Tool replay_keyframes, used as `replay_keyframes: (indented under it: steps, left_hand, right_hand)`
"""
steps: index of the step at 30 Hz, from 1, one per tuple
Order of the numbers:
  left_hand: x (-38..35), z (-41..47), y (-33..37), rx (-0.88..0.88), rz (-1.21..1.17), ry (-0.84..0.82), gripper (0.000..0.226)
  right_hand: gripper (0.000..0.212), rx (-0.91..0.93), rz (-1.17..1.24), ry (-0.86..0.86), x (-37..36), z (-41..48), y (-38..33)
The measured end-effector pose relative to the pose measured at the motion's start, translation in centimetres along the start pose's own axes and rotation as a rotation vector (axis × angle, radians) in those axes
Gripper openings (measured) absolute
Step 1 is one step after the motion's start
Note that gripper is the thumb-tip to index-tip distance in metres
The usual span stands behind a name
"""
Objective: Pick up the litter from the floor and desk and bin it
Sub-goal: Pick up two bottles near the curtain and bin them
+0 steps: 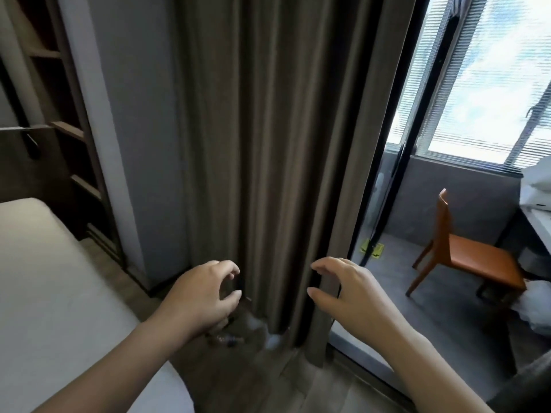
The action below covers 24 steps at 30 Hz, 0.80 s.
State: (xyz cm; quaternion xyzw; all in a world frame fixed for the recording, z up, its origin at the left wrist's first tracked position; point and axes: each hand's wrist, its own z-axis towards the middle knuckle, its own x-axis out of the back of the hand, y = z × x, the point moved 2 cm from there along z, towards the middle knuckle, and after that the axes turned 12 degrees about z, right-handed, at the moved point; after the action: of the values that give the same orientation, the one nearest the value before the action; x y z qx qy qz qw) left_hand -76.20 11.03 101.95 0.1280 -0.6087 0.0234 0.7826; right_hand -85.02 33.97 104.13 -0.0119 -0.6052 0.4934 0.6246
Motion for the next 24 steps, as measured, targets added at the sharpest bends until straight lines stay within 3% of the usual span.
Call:
replay_keyframes:
  steps: [13,24]
  left_hand:
    - [-7.1,16.5,-2.2,0.279,-0.006,-0.037,0.036]
    - [-13.5,28.7,-13.2,0.407,-0.021,-0.106,0.038]
  right_hand:
    - [0.042,0.101,0.052,-0.225,-2.6,21.5,11.6]
    - [0.044,0.089,0.104,-0.393,-13.0,38.9,16.6]
